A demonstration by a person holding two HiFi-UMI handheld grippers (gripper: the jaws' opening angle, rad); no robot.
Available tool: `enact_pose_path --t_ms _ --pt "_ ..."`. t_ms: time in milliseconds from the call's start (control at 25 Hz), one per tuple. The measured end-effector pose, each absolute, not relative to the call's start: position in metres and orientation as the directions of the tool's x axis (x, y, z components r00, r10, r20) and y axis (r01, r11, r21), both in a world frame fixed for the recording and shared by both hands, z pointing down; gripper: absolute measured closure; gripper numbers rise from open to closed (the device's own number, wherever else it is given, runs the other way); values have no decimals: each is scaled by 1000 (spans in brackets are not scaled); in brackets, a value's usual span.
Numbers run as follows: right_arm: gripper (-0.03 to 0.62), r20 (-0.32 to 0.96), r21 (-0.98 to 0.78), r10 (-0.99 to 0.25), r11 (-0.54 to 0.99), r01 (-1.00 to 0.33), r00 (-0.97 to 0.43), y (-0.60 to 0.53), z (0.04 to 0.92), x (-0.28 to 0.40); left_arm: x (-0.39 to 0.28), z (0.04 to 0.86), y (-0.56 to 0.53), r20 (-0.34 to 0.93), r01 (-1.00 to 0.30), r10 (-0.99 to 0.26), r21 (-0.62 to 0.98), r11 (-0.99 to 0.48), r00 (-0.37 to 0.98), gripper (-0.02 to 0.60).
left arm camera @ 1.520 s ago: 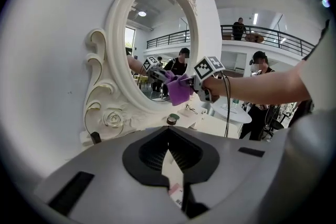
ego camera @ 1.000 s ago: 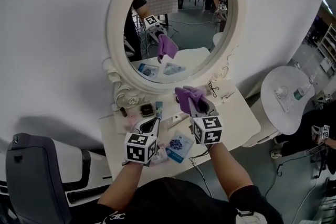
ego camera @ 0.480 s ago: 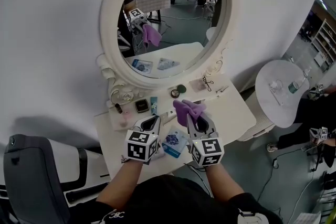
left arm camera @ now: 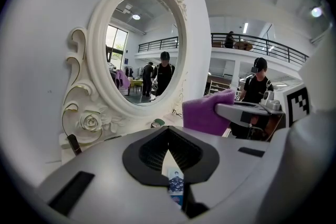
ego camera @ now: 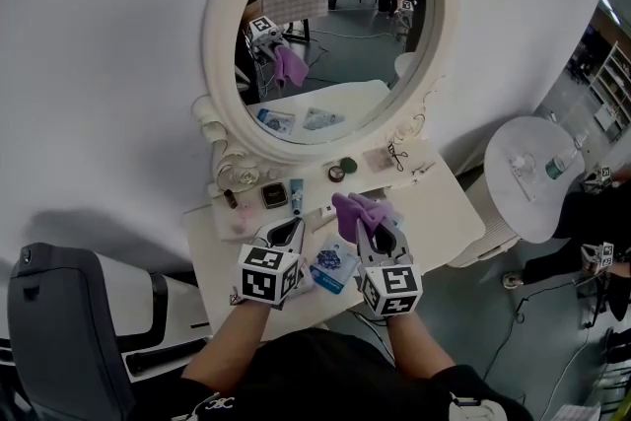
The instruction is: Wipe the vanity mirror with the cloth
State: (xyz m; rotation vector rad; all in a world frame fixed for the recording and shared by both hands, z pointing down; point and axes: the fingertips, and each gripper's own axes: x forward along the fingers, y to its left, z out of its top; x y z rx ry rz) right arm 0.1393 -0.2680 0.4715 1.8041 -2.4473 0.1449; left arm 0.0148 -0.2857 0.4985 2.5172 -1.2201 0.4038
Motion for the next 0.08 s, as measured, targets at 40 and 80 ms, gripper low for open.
enact_pose_path --t_ms 40,80 --pt "537 136 -16 -946 295 -955 -294 -267 472 138 14 499 -285 382 -793 -705 155 -589 598 575" --pt "537 138 -11 -946 295 -956 -293 -266 473 137 14 499 -284 382 -792 -703 154 -591 599 575"
